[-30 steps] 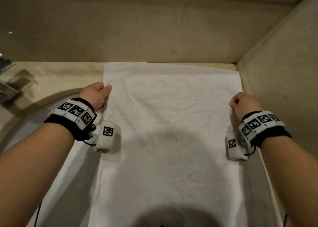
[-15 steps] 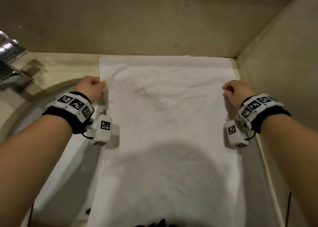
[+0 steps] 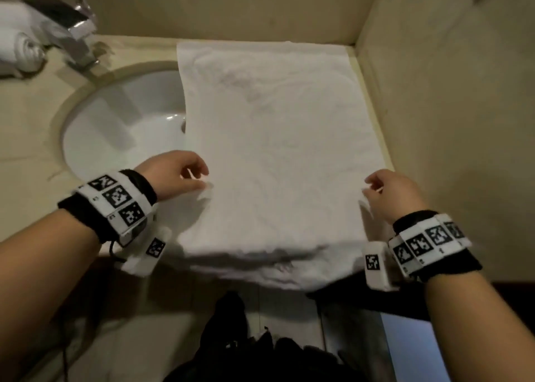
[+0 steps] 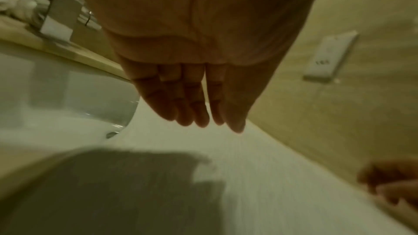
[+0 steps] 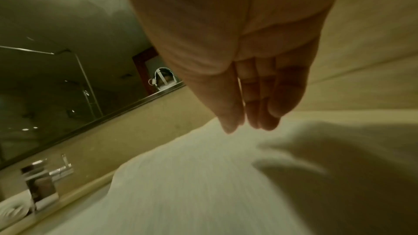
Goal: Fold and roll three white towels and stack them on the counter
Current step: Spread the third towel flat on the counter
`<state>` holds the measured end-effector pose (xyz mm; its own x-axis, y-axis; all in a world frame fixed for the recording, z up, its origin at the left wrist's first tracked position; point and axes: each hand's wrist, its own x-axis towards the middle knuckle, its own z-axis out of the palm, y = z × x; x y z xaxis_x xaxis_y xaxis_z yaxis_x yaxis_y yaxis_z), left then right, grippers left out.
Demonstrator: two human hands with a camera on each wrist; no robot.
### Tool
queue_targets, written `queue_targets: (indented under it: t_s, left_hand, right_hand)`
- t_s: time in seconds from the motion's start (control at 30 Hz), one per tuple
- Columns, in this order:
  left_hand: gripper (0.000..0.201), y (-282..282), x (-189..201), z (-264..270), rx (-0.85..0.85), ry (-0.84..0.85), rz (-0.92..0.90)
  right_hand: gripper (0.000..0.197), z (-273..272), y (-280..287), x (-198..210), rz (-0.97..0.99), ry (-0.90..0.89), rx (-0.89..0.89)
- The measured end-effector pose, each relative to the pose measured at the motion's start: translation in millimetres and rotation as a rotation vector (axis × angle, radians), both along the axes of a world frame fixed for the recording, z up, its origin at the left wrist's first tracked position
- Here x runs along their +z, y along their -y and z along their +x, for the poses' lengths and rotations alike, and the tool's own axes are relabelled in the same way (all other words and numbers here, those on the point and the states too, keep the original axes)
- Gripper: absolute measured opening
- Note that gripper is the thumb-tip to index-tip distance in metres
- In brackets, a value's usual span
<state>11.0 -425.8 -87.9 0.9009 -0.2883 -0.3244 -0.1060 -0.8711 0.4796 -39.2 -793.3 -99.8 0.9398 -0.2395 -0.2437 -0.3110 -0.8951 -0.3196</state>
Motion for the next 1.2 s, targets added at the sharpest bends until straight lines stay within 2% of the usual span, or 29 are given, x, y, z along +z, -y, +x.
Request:
queue_targets:
  t_s: [0.07,0.13,0.2,0.33,0.43,0.53,0.7,0.83,0.97,1.07,1.2]
  left_hand:
    - [0.027,-8.9,-10.7,-34.5,-0.092,-0.042,0.169]
    - [0.029,-16.8,-21.2,-60.7,-0.149,-0.024,0.29]
    - [0.025,-20.1,-27.0,-75.7,-0.111,0.025,0.271]
    - [0.023,-14.6,-32.0,-78.7,-0.1,0.041,0.214]
    - [0.027,-12.6,-31.7,-77.5,-0.182,0.064,0.179]
    - [0.036,-28.7,-27.1,-75.2,-0.307,0.103,0.223]
    - [0.033,-51.7,-23.1,-61.3,-0.479,0.155,0.237]
    - [0.024,-48.8,-22.9,-44.6,-0.594,0.146,0.179]
    - [0.025,-46.5,-24.7,-27.6,-0.679,0.092,0.156]
    - [0.021,-44.8,-22.3,-18.0,-0.611,0.015,0.071]
    - [0.017,-42.7,-19.2,-6.9,-0.611,-0.006,0.036]
  right_hand:
    - [0.026,-34.8,3.1,-16.2,-0.028,-0.081,-0.031]
    - [0.02,-55.8,3.3,-27.6,-0.033,-0.097,-0.068]
    - [0.011,-61.4,3.7,-32.8,-0.024,-0.06,-0.084]
    - [0.011,-49.7,13.8,-32.8,-0.065,-0.066,-0.072]
    - [0.009,-48.6,16.9,-30.7,-0.097,-0.071,-0.087]
    - [0.011,-58.2,2.7,-25.4,-0.082,0.007,-0.112]
    - [0.012,-71.5,-71.2,-4.6,0.221,0.084,-0.011]
    - [0.005,-74.0,-159.7,6.8,0.465,0.004,0.122]
    - [0.01,-72.0,-232.8,-0.8,0.646,-0.108,0.125]
    - [0.009,-72.0,-268.5,-13.5,0.596,-0.144,0.121]
    - [0.024,-71.4,-284.9,-25.3,0.385,0.003,0.015]
